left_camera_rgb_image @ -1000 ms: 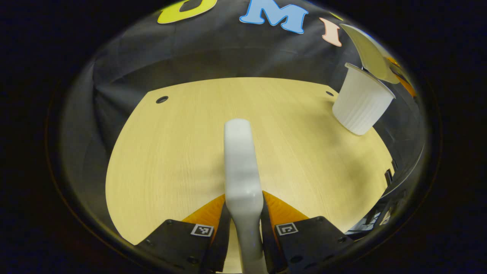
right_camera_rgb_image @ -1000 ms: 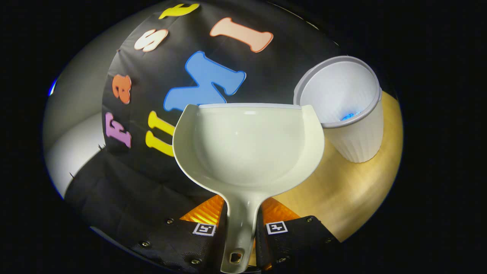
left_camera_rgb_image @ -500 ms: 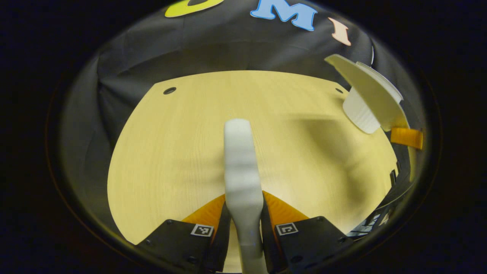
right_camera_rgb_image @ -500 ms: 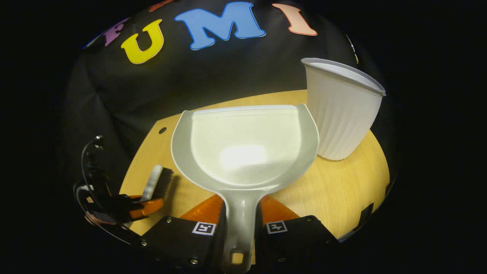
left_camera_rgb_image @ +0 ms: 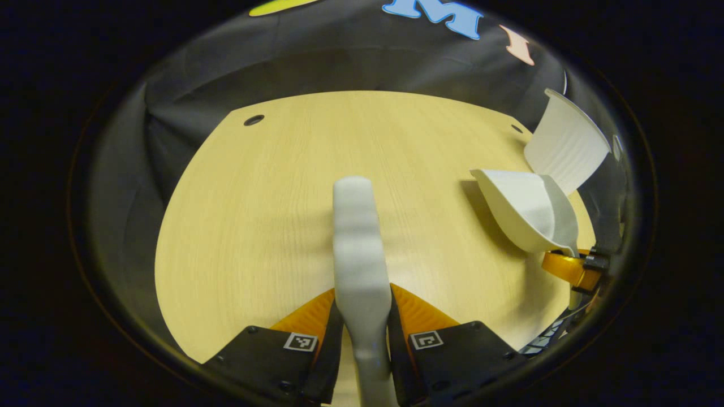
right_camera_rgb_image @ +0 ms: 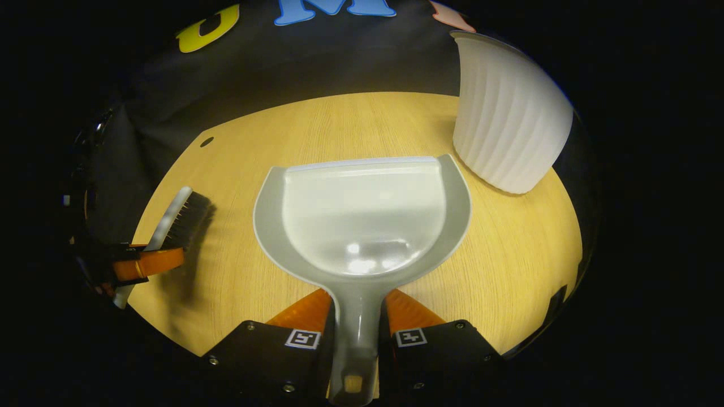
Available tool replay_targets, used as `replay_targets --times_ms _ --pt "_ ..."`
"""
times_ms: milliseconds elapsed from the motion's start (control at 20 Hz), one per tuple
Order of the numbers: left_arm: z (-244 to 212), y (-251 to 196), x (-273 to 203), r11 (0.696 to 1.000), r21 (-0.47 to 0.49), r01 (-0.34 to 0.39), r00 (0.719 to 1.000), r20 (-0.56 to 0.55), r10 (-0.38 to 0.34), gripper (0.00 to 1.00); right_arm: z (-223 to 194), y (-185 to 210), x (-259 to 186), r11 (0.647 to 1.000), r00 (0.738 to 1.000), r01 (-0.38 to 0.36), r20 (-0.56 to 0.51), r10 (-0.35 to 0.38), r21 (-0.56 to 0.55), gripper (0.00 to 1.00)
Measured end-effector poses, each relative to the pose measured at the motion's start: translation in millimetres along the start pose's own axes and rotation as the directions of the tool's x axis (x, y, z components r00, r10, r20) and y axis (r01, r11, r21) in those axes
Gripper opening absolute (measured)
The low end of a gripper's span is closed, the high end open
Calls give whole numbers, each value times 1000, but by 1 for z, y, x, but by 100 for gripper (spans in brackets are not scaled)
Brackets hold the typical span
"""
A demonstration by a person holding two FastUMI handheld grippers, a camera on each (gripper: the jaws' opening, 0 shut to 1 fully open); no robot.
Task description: Pick up the small broom and dustpan from the desktop, sweep the trash into the dustpan with the broom, and then empty the trash into the garbage bin.
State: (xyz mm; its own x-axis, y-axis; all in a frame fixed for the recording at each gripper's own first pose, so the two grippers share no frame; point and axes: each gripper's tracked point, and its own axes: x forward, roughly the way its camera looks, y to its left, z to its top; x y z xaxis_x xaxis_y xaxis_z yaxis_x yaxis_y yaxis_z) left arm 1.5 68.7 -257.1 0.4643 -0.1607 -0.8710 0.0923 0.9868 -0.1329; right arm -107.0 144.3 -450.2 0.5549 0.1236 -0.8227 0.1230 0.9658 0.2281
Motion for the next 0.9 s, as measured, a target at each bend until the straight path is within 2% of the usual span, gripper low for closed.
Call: replay_targets --times_ms 300,700,750,850,900 --pt "-5 0 8 999 -27 -17 1000 -18 16 45 -4 0 0 1000 999 -3 -35 3 -8 34" --pt "-9 -2 7 999 -37 -26 999 -25 25 48 -6 -1 -3 1000 998 -25 -62 25 1 37" --pt "-9 -3 6 999 -36 -27 999 -22 26 51 -7 -5 -1 1000 998 -31 -60 31 -3 41" --pt "3 -2 -3 999 -7 -48 999 25 48 55 -2 -19 -3 999 998 -29 -51 29 -15 72" --pt "4 -5 -8 999 1 -49 998 44 49 66 0 -27 -6 999 998 -30 -47 29 -16 84"
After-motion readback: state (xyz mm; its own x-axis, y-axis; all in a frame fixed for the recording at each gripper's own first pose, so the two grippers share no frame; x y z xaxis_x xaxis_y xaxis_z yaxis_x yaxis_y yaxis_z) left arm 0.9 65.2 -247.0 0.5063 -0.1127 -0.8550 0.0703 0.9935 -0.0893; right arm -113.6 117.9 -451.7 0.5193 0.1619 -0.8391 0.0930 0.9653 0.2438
